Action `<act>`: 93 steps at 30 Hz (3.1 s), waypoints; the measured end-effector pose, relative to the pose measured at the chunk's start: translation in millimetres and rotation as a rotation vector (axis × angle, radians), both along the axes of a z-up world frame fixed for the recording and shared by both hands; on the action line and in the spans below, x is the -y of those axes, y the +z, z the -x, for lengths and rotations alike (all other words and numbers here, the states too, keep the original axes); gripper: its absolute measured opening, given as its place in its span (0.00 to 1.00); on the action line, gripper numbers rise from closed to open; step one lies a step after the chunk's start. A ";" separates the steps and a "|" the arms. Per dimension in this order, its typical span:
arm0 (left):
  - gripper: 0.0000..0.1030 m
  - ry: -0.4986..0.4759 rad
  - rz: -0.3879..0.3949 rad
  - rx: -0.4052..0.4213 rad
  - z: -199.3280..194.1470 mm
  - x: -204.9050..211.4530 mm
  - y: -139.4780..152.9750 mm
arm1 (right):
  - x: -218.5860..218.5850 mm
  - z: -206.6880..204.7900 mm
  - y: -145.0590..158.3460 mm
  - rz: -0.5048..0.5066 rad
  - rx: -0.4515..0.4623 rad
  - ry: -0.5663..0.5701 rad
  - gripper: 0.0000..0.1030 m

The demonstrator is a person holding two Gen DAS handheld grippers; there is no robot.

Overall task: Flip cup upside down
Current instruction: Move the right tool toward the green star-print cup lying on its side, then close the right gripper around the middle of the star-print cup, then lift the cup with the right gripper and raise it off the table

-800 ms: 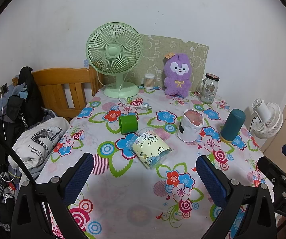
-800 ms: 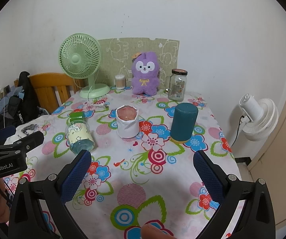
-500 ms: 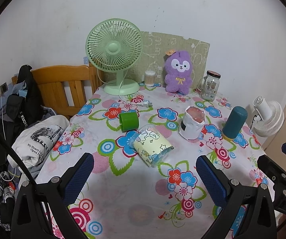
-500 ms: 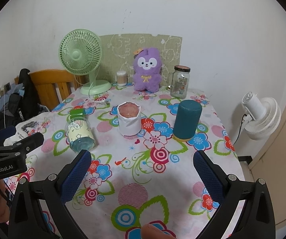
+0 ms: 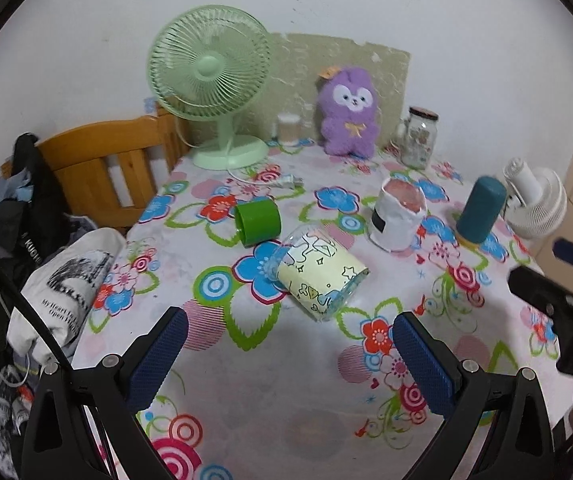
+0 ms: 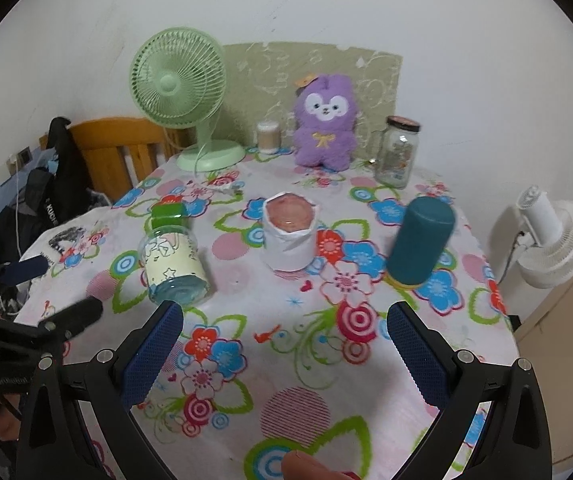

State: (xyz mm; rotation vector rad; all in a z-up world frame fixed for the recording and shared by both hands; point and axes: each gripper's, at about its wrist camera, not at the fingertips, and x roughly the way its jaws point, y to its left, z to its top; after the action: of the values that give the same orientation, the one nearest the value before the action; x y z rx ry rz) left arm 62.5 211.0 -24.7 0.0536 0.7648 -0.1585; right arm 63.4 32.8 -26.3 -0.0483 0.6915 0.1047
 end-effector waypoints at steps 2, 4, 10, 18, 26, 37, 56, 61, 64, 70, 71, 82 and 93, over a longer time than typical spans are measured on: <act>1.00 -0.023 -0.014 -0.014 -5.1 0.1 -4.2 | -6.6 -8.6 -3.1 0.005 -0.013 0.021 1.00; 1.00 -0.039 -0.020 -0.024 -11.4 -1.9 -8.2 | -13.5 -17.3 -5.9 0.009 -0.027 0.042 1.00; 1.00 -0.096 0.003 -0.068 -31.0 -8.1 -16.2 | -32.3 -43.5 -15.3 0.009 -0.074 0.102 1.00; 1.00 -0.173 -0.069 -0.104 -53.4 -9.4 -32.6 | -60.2 -77.2 -31.3 -0.002 -0.158 0.184 1.00; 1.00 -0.206 -0.093 -0.143 -78.4 -16.3 -48.0 | -88.5 -108.2 -53.1 -0.008 -0.249 0.272 1.00; 1.00 -0.195 -0.088 -0.183 -96.2 -27.2 -66.1 | -107.3 -138.7 -78.6 -0.034 -0.352 0.356 0.91; 1.00 -0.217 -0.088 -0.160 -78.7 -21.9 -54.7 | -103.0 -114.7 -63.5 -0.026 -0.322 0.367 0.63; 1.00 -0.238 -0.093 -0.145 -63.1 -9.9 -47.8 | -89.2 -97.6 -56.8 -0.021 -0.306 0.356 0.63; 1.00 -0.245 -0.096 -0.135 -53.1 -2.3 -45.0 | -77.9 -85.5 -54.7 -0.029 -0.302 0.341 0.63; 1.00 -0.251 -0.086 -0.132 -30.0 10.7 -47.9 | -54.7 -53.3 -54.9 -0.038 -0.314 0.317 0.63; 1.00 -0.257 -0.085 -0.137 -26.0 13.6 -49.2 | -51.6 -48.3 -55.2 -0.039 -0.315 0.316 0.63; 1.00 -0.314 -0.082 -0.182 9.2 45.1 -65.5 | -23.3 -4.1 -65.7 -0.032 -0.336 0.256 0.63; 1.00 -0.334 -0.087 -0.221 29.5 60.7 -78.7 | -11.5 12.4 -76.5 -0.020 -0.359 0.206 0.63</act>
State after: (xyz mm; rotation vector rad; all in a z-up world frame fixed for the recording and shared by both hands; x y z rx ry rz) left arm 33.0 150.3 -103.4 0.2500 0.9801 -0.4540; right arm 50.9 44.3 -102.9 -0.0829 1.0429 0.3238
